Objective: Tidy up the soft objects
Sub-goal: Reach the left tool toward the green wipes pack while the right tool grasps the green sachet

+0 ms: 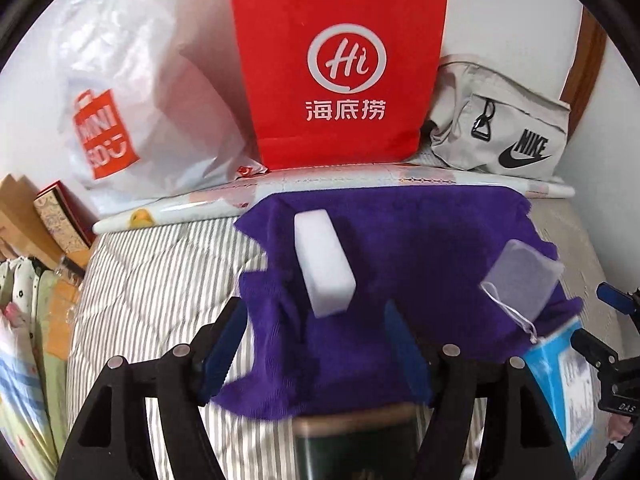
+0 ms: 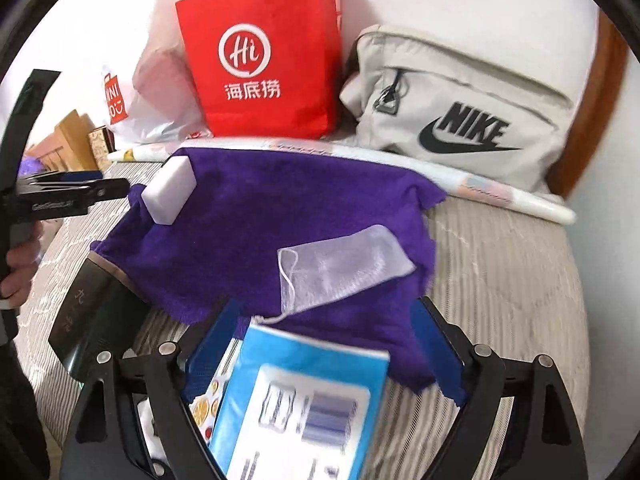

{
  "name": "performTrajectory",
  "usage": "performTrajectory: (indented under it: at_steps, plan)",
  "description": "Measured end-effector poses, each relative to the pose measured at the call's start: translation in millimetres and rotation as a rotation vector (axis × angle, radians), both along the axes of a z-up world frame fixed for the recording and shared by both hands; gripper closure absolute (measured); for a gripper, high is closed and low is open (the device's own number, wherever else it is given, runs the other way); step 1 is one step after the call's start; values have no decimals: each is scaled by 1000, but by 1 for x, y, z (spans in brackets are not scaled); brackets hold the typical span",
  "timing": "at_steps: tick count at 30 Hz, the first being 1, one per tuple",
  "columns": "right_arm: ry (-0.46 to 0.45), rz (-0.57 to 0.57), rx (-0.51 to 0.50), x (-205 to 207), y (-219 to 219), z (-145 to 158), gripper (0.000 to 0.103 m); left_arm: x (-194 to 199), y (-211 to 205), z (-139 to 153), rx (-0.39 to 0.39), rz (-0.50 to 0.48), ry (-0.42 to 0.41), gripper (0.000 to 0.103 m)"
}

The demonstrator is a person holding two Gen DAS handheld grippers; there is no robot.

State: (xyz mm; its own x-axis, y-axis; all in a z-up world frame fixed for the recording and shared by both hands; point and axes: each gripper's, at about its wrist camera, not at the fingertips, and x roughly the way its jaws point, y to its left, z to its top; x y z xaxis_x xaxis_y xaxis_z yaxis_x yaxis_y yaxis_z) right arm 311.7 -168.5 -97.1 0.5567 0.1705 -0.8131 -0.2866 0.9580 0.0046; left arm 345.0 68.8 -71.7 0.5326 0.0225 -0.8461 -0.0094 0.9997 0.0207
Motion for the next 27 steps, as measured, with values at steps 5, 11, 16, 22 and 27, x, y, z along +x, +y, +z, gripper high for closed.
performTrajectory:
  at_steps: [5,11,16,22,27]
  plan:
    - [-61,4,-9,-38,-3,15,16,-43,12,16,-97,22,-47,34]
    - [-69,41,15,-85,-4,21,16,-95,39,25,-208,80,-107,34]
    - [-93,70,50,-131,1,25,16,-139,45,23,-218,94,-99,34]
    - [-117,165,104,-182,8,21,16,-172,50,-2,-255,127,-62,34]
    - [-97,210,100,-204,17,0,16,-193,38,-20,-247,129,-44,34]
